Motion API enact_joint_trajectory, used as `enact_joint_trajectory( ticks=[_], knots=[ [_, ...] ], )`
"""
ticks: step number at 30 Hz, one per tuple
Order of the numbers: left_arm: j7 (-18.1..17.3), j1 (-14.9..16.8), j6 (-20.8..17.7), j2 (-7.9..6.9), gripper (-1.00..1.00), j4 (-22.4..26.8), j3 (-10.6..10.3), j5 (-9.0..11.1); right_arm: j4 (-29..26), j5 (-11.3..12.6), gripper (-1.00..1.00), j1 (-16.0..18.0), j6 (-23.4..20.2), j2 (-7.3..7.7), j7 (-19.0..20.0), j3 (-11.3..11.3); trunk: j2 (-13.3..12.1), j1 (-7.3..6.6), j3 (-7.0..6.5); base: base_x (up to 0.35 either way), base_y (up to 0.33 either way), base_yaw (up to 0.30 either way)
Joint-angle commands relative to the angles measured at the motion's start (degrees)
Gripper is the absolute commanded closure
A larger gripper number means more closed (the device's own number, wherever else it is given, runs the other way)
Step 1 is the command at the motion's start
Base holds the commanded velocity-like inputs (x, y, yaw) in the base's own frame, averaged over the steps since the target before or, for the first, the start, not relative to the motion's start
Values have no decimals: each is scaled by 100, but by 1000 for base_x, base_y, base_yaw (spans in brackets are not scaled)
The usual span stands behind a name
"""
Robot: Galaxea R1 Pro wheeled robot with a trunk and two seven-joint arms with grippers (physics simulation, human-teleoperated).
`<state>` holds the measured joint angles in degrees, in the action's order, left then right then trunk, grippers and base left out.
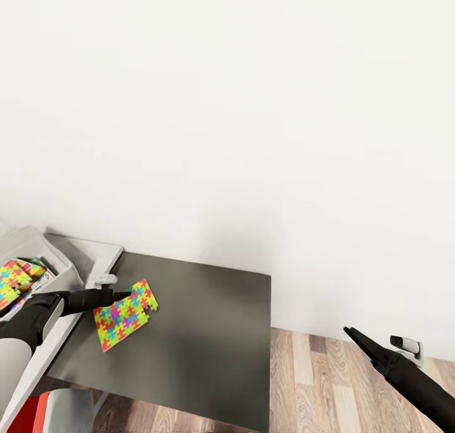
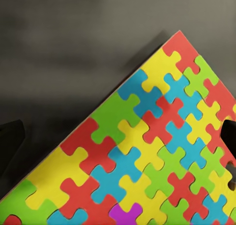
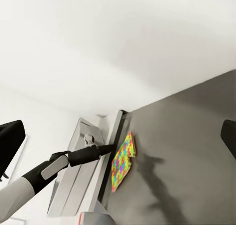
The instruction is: Put all the toys in the child's room - the three board games (two on the bed and one on the table), the two jigsaw puzzles on the table, and the tennis ball on the table - inside the toy box on the table in the child's room.
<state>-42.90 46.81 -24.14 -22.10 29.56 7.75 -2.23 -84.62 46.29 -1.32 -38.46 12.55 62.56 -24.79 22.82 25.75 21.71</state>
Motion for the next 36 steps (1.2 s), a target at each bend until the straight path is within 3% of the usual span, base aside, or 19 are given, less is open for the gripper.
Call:
enact_joint_trajectory(
  ticks=[1,36],
  knots=[
    [-35,3,-47,2,-100,6,34,-23,-3,35,-100,0,-40,2,-7,1,10,3,18,0,0,0],
    [75,3,224,4,-100,14,34,-21,-10,33,-100,-2,-32,2,-2,1,10,3,343,0,0,0]
  ],
)
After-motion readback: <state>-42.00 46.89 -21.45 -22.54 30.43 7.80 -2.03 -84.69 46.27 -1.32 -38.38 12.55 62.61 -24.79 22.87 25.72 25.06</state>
